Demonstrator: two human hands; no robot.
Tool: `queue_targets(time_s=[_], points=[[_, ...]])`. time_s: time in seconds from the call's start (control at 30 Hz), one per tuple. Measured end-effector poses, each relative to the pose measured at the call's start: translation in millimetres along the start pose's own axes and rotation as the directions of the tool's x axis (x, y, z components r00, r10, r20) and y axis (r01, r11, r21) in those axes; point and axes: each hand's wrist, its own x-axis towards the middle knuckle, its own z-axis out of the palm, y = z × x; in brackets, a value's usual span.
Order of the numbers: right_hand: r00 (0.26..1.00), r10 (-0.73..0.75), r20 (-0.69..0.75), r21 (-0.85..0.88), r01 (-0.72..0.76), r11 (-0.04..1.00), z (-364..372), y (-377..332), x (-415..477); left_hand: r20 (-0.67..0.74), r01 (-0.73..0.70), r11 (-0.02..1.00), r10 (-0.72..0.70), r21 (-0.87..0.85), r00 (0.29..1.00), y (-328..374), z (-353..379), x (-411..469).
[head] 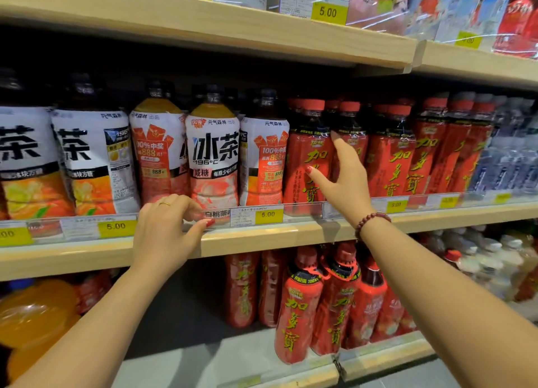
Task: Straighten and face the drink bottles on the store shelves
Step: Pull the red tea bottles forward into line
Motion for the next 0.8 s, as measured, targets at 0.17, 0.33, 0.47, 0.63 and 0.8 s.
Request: queue_targets(time_s=[0.17,0.33,0.47,0.63,0.8], points=[[0.998,0.053,-0.042,0.095,-0.048,0.994,9.3,-0.9,-6.2,0.007,0.042,0.999,-0.042,-0.01,0.999,3.4,0.4,0.4],[0.998,0.058,-0.025,0.093,-0.055,0.994,7.8,2.3,-7.5,0.012,0.058,0.998,-0.058,-0.012,0.998,3.1,1.0,0.1],[0.997,0.062,-0.041,0.075,-0.059,0.995,7.2,-1.8,-9.9,0.017,0.041,0.999,-0.041,0.003,0.999,1.0,2.2,1.8],[0.972,-0.042,-0.232,0.119,0.071,0.99,20.1,-18.0,-39.3,0.104,0.019,0.999,-0.024,0.045,0.994,-1.3,-1.2,9.3],[0.975,-0.139,-0.171,0.161,0.167,0.973,51.8,-49.8,-81.3,0.122,0.006,1.0,-0.005,-0.009,0.993,0.2,-9.5,-3.7]])
